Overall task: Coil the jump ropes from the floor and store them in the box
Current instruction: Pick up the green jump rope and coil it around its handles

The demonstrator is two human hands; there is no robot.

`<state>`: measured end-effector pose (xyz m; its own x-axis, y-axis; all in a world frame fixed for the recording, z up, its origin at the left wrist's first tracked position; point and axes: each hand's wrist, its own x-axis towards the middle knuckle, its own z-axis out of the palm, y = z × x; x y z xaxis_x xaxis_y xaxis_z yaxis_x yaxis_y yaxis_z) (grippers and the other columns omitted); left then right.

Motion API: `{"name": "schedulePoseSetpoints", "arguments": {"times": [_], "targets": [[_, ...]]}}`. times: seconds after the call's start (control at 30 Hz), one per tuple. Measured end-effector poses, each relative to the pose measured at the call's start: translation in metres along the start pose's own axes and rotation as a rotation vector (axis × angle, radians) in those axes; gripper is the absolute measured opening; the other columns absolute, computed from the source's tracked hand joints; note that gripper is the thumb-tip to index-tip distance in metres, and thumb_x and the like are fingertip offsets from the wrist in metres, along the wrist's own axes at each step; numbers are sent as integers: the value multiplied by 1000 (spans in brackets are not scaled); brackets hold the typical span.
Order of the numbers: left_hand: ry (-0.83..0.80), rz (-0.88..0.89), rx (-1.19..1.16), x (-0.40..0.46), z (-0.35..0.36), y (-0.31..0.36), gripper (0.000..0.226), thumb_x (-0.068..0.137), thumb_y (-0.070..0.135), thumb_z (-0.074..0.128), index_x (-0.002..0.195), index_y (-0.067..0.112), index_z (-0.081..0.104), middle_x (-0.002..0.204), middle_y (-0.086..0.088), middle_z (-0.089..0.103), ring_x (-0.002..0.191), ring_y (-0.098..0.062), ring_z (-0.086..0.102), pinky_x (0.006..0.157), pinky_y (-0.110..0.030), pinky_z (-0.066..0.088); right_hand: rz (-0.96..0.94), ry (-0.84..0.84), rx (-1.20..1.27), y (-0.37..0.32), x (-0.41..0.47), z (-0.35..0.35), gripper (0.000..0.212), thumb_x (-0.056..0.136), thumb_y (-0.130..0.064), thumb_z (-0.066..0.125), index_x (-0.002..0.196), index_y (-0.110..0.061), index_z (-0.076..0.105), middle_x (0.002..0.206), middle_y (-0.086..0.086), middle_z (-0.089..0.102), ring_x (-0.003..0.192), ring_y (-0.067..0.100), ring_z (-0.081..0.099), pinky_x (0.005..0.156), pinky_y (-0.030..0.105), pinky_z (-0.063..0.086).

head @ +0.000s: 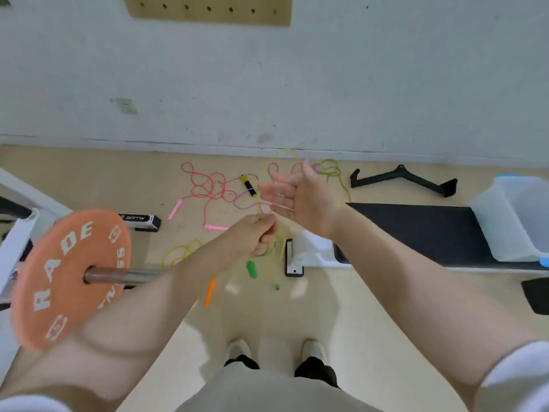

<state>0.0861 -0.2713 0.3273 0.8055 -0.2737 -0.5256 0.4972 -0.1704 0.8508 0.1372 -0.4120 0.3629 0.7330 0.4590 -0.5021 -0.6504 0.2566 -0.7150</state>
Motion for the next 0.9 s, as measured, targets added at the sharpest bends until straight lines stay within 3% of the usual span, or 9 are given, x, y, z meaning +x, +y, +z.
{"name": "schedulePoseSetpoints", "arguments": {"times": [0.17,0.27,0.33,0.47,0.63,0.7,0.77,0.83,0.9], "targets": [[13,76,-213,-3,-19,33,34,102,27,30,73,16,43,45,10,33,36,-4,20,38,-17,13,-111,-18,-71,46,-6,6,27,98,-26,35,104,-14,59,97,0,62,87,18,62,84,29,48],[65,112,-285,-3,-32,42,30,102,24,31,75,16,42,43,10,34,33,-2,19,35,-15,13,-205,48,-301,57,-11,6,12,93,-18,50,92,-17,62,93,-6,65,77,12,61,68,23,46],[98,133,-286,-4,-43,45,30,102,24,31,75,16,42,43,11,34,32,-2,19,32,-13,14,-233,162,-502,65,-11,7,16,93,-11,53,82,-16,62,84,-2,64,72,11,58,69,25,45],[96,153,-227,-12,-58,43,30,103,24,31,76,16,41,42,12,33,32,-2,19,32,-13,15,-253,261,-504,64,-11,17,19,95,-10,48,84,-10,64,74,0,60,67,11,56,67,22,48],[163,124,-347,-15,-71,43,30,103,25,30,77,16,42,39,11,34,29,-1,20,32,-12,15,-323,351,-676,62,-4,32,19,91,-16,56,73,-20,55,65,-3,46,59,9,42,60,18,38],[213,131,-462,-14,-80,45,32,104,26,28,77,16,42,38,11,33,28,-1,19,33,-12,13,-292,340,-908,64,-3,27,15,86,-21,64,75,-19,55,72,0,47,65,11,43,65,22,40],[267,173,-525,-12,-89,47,33,104,26,26,77,16,43,39,12,34,29,-1,19,33,-13,13,-263,375,-1167,67,-1,17,16,87,-22,62,81,-7,61,81,5,55,73,15,48,70,30,41],[326,193,-524,-11,-97,48,34,104,26,26,77,16,45,39,12,36,30,-2,20,33,-13,14,-223,422,-1122,69,-4,10,22,90,-19,56,79,0,61,82,11,60,74,15,49,68,26,40],[372,197,-475,-8,-101,46,33,103,26,27,78,17,46,43,11,41,30,-3,21,33,-13,15,-171,437,-973,68,-10,10,27,92,-18,51,67,-10,58,76,4,61,72,11,50,62,11,37]]}}
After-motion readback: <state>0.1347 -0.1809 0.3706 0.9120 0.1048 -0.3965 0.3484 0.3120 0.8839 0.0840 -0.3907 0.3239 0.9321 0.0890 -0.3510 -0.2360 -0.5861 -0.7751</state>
